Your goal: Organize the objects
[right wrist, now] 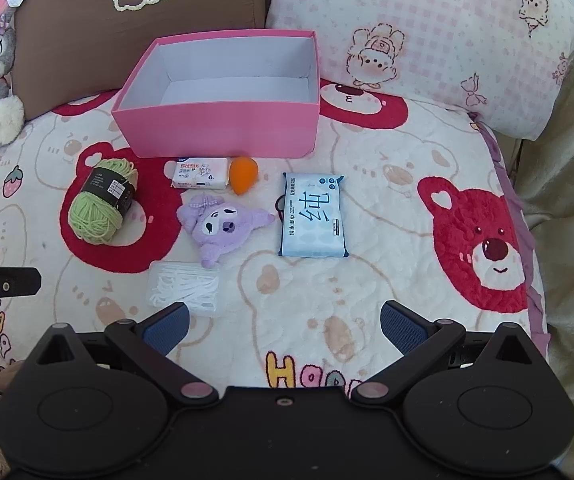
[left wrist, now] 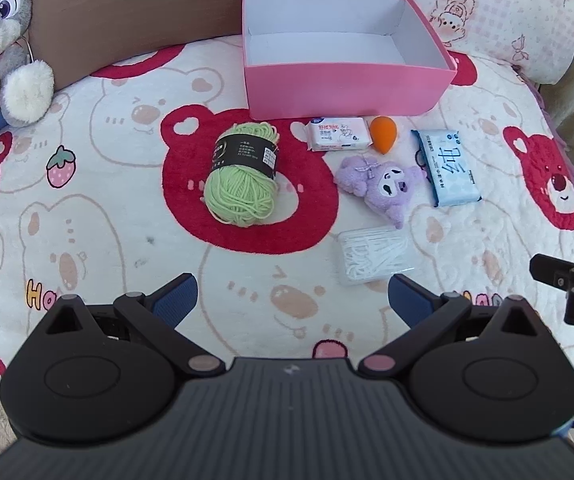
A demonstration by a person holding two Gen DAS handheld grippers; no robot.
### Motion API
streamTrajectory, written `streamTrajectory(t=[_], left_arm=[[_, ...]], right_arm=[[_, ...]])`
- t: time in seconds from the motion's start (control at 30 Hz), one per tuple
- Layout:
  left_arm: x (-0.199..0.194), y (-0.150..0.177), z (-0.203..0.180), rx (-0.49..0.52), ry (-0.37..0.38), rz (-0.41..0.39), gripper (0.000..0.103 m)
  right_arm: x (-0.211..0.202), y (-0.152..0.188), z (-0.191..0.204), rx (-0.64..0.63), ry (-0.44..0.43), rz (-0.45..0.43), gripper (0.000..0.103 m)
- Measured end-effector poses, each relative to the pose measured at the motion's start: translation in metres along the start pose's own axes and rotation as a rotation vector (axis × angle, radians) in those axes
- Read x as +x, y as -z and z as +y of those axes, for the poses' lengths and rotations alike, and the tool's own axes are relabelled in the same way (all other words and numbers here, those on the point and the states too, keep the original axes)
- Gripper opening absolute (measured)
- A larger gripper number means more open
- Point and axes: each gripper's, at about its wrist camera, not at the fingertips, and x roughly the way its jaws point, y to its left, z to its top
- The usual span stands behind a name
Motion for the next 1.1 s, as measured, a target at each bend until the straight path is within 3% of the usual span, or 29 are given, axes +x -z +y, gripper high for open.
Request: streamTrajectory(t=[0.2, 0.33, 0.5, 0.67, 0.87, 1.1], left_arm=[[-0.012, -0.014, -0.005, 0.101, 0.037, -0.002, 0.103], [-0.012, -0.026, -0.007, 0.136, 0.042, -0.003, 0.101], [-0.001, -0.044, -0.015, 0.173, 0.005, -0.031, 0.102], [0.025, -0.059, -0.022, 0.178, 0.067, -0.013, 0.103], [0.064, -0.059, -0.026, 0.116, 0.14, 0.02, 0.1], [0.102, -0.039, -0.03, 0.102, 0.161, 0.084, 0.1]], right_arm=[[-0.006, -0.012, 0.0, -0.038, -0.076, -0.011, 0.103], [-0.01, -0.019, 0.0, -0.095, -0.18, -0.093, 0.103], [0.0, -0.027, 0.005, -0.185, -0.079, -0.222, 0.103], [0.024, -0.036, 0.005, -0.218, -0.098, -0.182, 0.103], [0.066, -0.017, 0.02, -0.213, -0.263, -0.086, 0.103], [0.093, 0.009, 0.047, -0.305, -0.323, -0.11, 0.103]])
